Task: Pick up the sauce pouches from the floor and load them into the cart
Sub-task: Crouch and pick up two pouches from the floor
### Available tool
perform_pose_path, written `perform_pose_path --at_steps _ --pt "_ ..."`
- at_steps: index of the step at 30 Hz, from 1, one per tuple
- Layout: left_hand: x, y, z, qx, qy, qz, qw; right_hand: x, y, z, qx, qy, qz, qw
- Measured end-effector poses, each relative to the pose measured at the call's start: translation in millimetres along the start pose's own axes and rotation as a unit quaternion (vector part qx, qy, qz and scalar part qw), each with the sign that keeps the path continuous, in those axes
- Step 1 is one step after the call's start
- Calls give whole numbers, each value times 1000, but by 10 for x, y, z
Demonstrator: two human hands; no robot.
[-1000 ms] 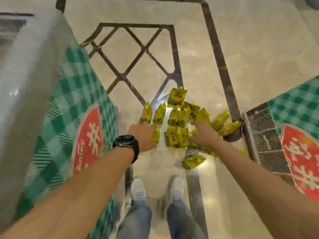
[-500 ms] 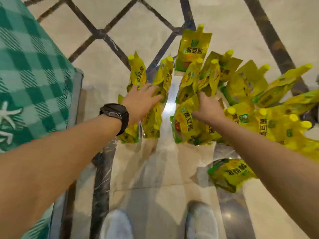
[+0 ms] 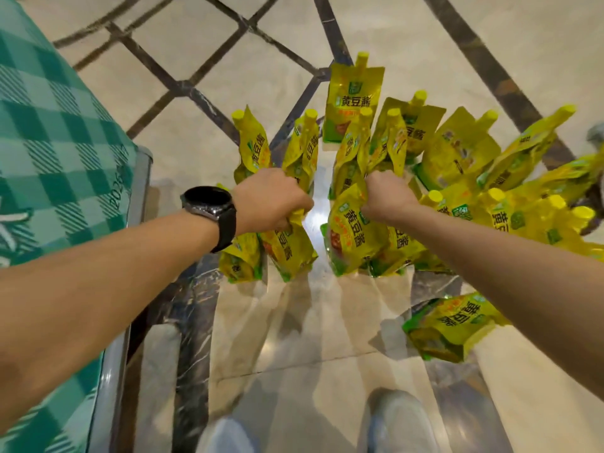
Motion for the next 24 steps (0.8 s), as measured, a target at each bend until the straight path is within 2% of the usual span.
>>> perform_pose_path --at_steps 4,9,12,15,18,21,24 --pt "-8 24 120 -29 81 24 996 -4 -58 0 -7 -12 -10 1000" --pt "-289 -37 -138 13 136 18 991 -62 -89 -50 -9 -41 -8 999" --pt "-361 -13 -262 -39 163 42 985 -130 -93 -55 -12 -68 10 998" --pt "-316 25 -292 -75 229 84 967 -158 -84 31 -8 -64 55 996" --pt "-289 95 -422 -39 306 109 945 -137 -49 180 8 -35 121 992" --pt "-311 196 -610 -21 329 119 936 -79 55 255 28 11 182 983" --pt "-385 275 -766 -43 341 134 929 -31 134 274 47 46 212 975"
Point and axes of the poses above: each hand's wrist, its own y-axis away from the middle knuckle, its own z-axis out of the back of the hand, x = y × z, the point moved 4 cm from there along -y, towards the middle knuckle, and after that the axes turned 7 degrees about -z, right-handed, at the moved point
